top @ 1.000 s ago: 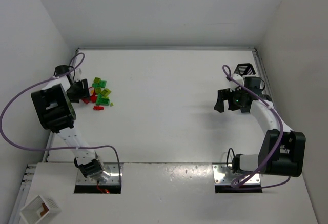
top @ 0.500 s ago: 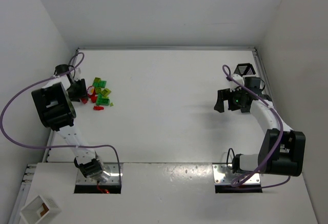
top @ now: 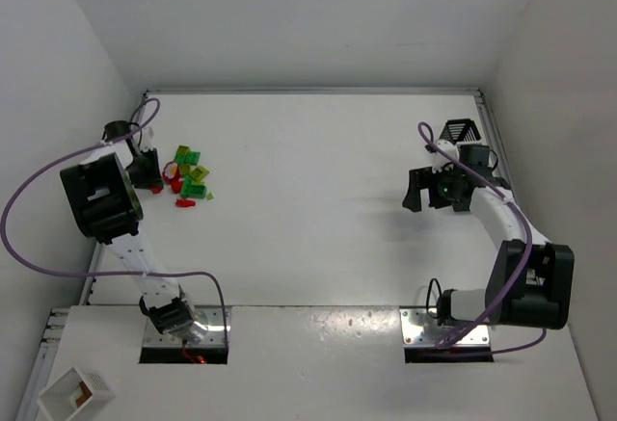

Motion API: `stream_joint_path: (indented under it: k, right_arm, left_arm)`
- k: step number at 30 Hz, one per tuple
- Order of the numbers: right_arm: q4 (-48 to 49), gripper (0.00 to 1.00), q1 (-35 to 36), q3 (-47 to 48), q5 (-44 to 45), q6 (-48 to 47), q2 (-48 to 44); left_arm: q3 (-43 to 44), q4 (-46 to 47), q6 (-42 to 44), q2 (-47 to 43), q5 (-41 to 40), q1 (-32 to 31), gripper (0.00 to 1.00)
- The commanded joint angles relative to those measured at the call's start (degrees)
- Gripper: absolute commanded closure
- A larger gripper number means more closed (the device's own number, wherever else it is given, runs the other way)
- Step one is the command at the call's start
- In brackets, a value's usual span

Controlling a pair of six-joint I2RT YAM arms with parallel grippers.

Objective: Sort the legos into containers by color

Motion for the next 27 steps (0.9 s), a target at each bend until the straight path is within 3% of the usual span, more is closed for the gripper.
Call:
stream_joint_path:
  k: [1,7,13,15,21,23,27]
  right_arm:
    - [1.5,0.06,0.5,0.1,-0.9,-0.1,-0.5]
    - [-0.5,0.07,0.5,0.1,-8.5,-0.6,-4.8]
    - [-4.9,0.07,0.5,1.3,-21.8,-1.3,-6.7]
    - [-5.4,0.07,0.5,2.9,-25.2,-2.0,-7.8]
    - [-1.0,0.04,1.1,9.6,-36.9,2.0,-9.1]
    - [6.8,0.04,3.0,11.1,-39.8,10.3,-7.2]
    - [13.4,0.08,7.4,16.3,-41.5,19.1,-1.9]
  left_arm:
    - [-1.0,0.5,2.9,-1.3,0.1,-0.3,0.80]
    - [-7.4,0.5,12.2,-11.8,3.6,-0.3,0.88]
    - [-9.3,-6.6,25.9,-24.8,22.0,0.2,0.93]
    - [-8.1,-13.8,29.5,-25.5,31.1,0.2,0.93]
    - [-1.9,-40.0,51.7,-24.0,53.7,-2.8,0.93]
    - [-1.4,-43.9,57.0,-22.9,57.7,-5.4,0.92]
    - [-1.4,-45.1,55.5,-21.7,63.9,-12.7,0.92]
